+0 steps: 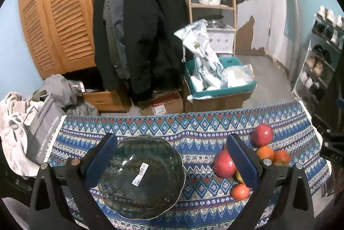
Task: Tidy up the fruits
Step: 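Move the left tool to the large red apple while the right tool approaches the green pear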
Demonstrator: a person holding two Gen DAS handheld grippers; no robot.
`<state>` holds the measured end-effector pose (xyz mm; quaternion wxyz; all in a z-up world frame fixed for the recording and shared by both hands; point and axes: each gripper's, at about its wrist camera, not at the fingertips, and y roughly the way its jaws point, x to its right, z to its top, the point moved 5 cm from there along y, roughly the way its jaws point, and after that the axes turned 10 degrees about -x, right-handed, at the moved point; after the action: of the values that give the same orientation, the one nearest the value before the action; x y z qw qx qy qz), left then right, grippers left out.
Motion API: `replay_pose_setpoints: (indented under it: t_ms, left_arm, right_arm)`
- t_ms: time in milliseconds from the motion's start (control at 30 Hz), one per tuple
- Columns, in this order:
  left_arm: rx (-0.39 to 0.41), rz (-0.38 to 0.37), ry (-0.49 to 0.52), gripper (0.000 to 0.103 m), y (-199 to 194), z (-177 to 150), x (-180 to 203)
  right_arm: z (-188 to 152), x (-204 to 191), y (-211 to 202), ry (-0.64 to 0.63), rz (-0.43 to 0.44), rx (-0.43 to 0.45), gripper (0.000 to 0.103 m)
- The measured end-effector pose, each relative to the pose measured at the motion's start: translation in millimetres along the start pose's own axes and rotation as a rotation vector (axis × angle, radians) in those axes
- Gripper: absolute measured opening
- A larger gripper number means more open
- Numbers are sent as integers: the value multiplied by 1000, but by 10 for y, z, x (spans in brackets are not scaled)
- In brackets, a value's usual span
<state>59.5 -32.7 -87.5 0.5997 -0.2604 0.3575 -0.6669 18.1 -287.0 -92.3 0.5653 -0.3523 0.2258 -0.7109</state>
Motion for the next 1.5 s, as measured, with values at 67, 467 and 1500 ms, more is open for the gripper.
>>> replay_pose_setpoints:
  t_ms: [67, 467, 1500]
  left_arm:
    - [-24, -5, 14, 102, 81, -29, 58]
    - [-166, -43, 85, 102, 581, -316, 333]
    - [-357, -45, 152, 102, 1382, -726, 736]
  right_arm:
    - [-62, 4, 77, 8, 6, -31, 100]
    - [-455, -108, 514, 16, 50, -218, 100]
    - [-1188, -309, 1455, 63, 172, -572, 100]
